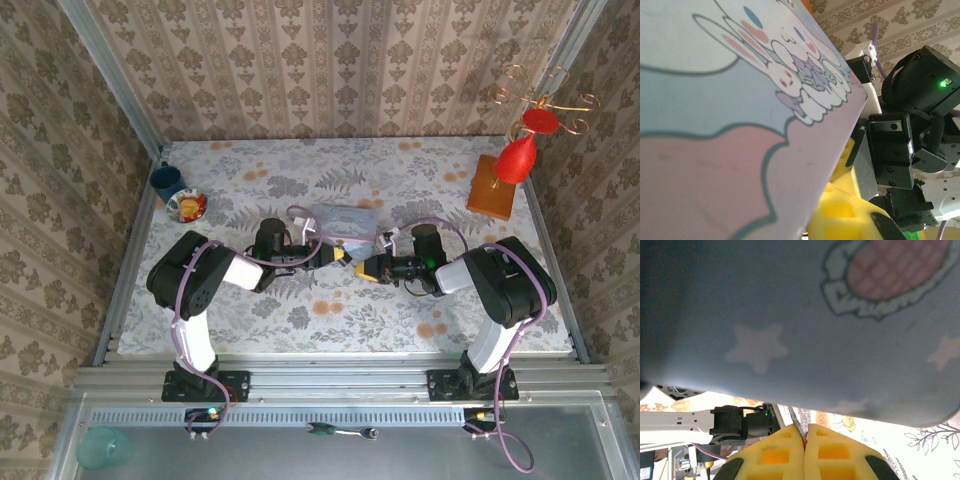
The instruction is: Unlock a padlock with a key
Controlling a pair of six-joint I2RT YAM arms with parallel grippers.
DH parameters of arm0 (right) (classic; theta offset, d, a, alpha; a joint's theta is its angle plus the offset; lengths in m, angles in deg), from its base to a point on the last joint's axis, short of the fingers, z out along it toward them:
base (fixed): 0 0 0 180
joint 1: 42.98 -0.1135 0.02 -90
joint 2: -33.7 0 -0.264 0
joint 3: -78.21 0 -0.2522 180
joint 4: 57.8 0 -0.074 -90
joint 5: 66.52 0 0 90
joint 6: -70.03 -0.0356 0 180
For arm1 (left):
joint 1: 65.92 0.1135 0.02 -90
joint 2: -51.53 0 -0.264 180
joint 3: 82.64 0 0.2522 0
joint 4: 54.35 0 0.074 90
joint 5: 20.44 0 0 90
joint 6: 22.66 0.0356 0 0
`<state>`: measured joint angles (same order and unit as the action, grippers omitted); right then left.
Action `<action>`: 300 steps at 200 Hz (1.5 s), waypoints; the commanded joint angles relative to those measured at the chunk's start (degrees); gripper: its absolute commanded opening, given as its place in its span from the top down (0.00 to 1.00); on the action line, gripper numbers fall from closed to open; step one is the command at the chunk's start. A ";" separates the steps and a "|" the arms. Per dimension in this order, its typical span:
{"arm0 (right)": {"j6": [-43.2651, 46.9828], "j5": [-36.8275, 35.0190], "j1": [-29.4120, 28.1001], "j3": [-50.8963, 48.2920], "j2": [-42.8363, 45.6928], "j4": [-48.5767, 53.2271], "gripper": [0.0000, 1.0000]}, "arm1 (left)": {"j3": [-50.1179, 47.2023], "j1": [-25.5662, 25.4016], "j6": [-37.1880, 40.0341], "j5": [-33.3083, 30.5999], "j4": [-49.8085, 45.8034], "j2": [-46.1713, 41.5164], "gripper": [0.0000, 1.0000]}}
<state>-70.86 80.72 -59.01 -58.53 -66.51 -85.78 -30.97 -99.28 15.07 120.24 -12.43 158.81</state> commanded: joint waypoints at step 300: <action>-0.48 -4.32 -1.73 -3.48 -2.45 -16.26 1.00 | -3.63 1.00 -3.29 7.17 4.18 -2.42 1.00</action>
<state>-71.15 79.27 -60.78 -62.05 -68.50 -97.14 -33.68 -98.01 12.86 121.48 -9.67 158.48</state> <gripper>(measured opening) 0.066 0.079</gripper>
